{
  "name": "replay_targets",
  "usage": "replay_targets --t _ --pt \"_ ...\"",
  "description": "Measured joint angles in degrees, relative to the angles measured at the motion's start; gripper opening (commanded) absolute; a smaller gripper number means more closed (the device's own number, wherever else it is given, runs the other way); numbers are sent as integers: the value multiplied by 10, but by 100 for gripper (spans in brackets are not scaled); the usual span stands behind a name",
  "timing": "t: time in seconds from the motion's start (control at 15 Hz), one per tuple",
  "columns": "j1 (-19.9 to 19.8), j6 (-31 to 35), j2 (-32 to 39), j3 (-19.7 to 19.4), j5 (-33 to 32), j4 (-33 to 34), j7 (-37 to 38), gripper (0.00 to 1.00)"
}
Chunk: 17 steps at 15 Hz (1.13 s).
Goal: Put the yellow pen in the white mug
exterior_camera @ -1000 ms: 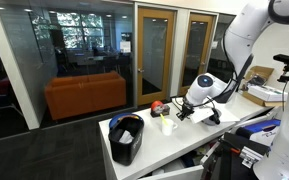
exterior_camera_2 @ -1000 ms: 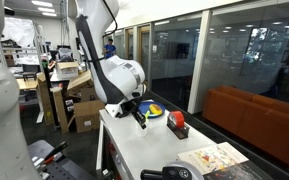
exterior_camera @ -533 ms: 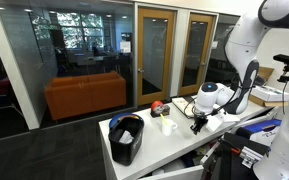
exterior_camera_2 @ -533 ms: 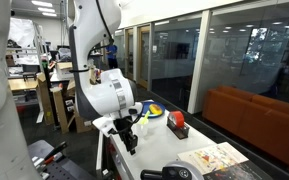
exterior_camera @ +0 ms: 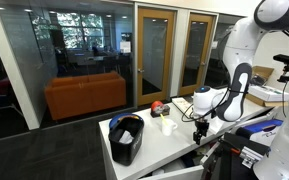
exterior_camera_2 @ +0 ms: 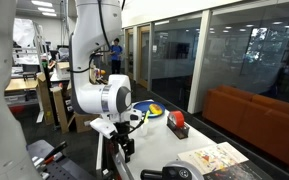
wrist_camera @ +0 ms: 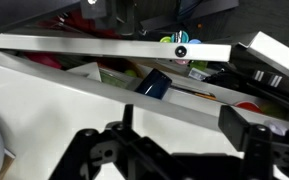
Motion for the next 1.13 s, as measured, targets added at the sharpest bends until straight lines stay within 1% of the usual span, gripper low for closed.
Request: replay_targets --t 0.13,0.27,0.33,0.47,0.53,0.6,0.73,0.87,1.0,1.13 --pt "-55 -43 -23 77 104 7 -91 100" --pt "-102 -95 -60 143 212 26 -185 100" --pt "-117 -126 -83 169 267 42 -230 100" --pt "-124 -200 -131 192 366 88 -306 100" --pt "-105 -240 -156 177 402 115 -334 100" --pt "-70 -286 -182 140 426 147 -354 100" --pt "-12 -378 -224 71 435 211 -364 100" --pt "25 -445 -239 19 436 259 -364 100" --pt "48 -488 -235 -15 441 287 -352 100" --pt "59 -499 -224 -28 443 296 -341 100"
